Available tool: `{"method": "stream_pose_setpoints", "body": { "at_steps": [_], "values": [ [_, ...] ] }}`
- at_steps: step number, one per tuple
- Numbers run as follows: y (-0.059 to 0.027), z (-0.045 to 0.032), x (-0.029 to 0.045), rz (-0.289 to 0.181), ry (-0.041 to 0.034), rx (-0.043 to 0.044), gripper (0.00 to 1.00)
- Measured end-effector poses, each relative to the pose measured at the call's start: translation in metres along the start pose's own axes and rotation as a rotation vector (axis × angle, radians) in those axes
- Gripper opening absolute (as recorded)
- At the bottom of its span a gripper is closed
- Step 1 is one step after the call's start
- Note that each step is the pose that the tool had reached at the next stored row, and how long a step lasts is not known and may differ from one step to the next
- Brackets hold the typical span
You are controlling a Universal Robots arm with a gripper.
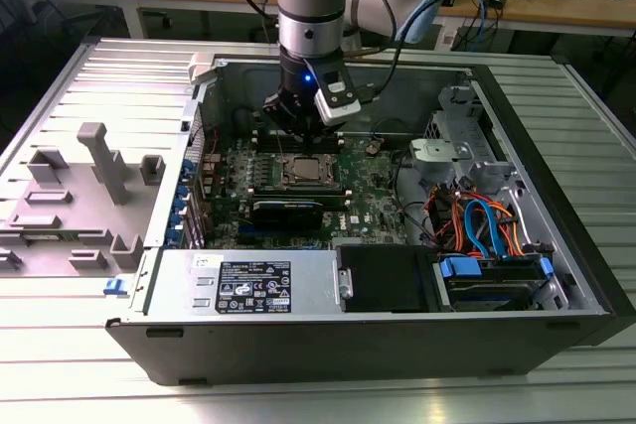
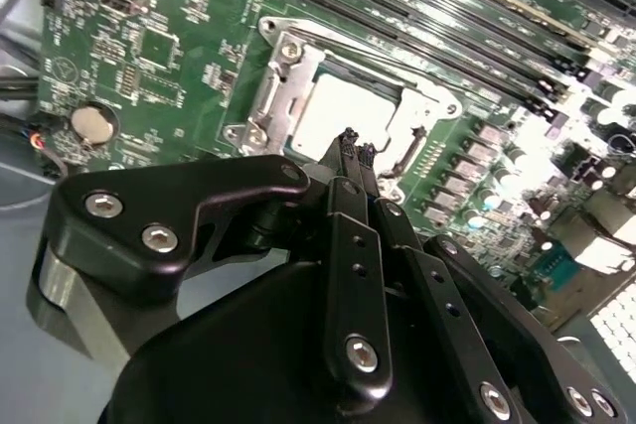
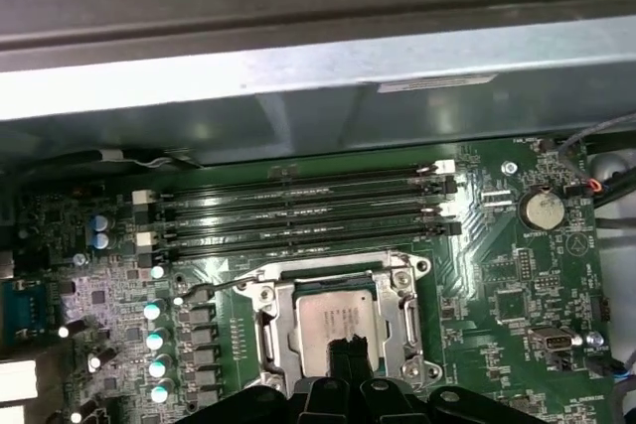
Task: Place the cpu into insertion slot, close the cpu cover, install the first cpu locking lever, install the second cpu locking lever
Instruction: 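Install the first cpu locking lever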
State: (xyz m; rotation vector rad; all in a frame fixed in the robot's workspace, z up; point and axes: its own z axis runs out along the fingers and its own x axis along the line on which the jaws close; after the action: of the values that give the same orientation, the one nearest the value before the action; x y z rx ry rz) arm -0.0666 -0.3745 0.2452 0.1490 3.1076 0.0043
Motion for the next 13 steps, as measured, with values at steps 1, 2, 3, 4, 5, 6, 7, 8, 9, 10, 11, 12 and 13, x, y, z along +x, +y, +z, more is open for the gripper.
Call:
{"method": "stream_pose_setpoints", "body": {
  "at_steps": [1, 2, 3, 4, 5, 6, 7, 8, 9, 10, 11, 12, 13],
  "values": [
    [-0.0001, 0.0, 0.0008, -0.004, 0.0, -0.0001, 0.11],
    [-0.0001, -0.0001, 0.0012, -0.016, 0.0001, -0.0004, 0.11],
    [-0.0002, -0.0001, 0.0012, -0.03, 0.0002, -0.0008, 0.11],
    [-0.0001, 0.0, 0.0012, -0.053, 0.0002, -0.0016, 0.11],
    [-0.0001, -0.0001, 0.0012, -0.07, 0.0003, -0.002, 0.11],
    [-0.0002, -0.0001, 0.0013, -0.087, 0.0004, -0.0025, 0.11],
    [-0.0002, -0.0001, 0.0013, -0.101, 0.0005, -0.0029, 0.11],
    [-0.0002, -0.0001, 0.0012, -0.12, 0.0005, -0.0036, 0.11],
    [-0.0002, -0.0001, 0.0012, -0.136, 0.0006, -0.004, 0.11],
    [-0.0002, -0.0001, 0.0013, -0.153, 0.0007, -0.0044, 0.11],
    [-0.0002, -0.0001, 0.0014, -0.156, 0.0007, -0.0046, 0.11],
    [-0.0002, -0.0001, 0.0014, -0.156, 0.0007, -0.0046, 0.11],
    [-0.0002, -0.0001, 0.0014, -0.156, 0.0007, -0.0047, 0.11]
  ]
}}
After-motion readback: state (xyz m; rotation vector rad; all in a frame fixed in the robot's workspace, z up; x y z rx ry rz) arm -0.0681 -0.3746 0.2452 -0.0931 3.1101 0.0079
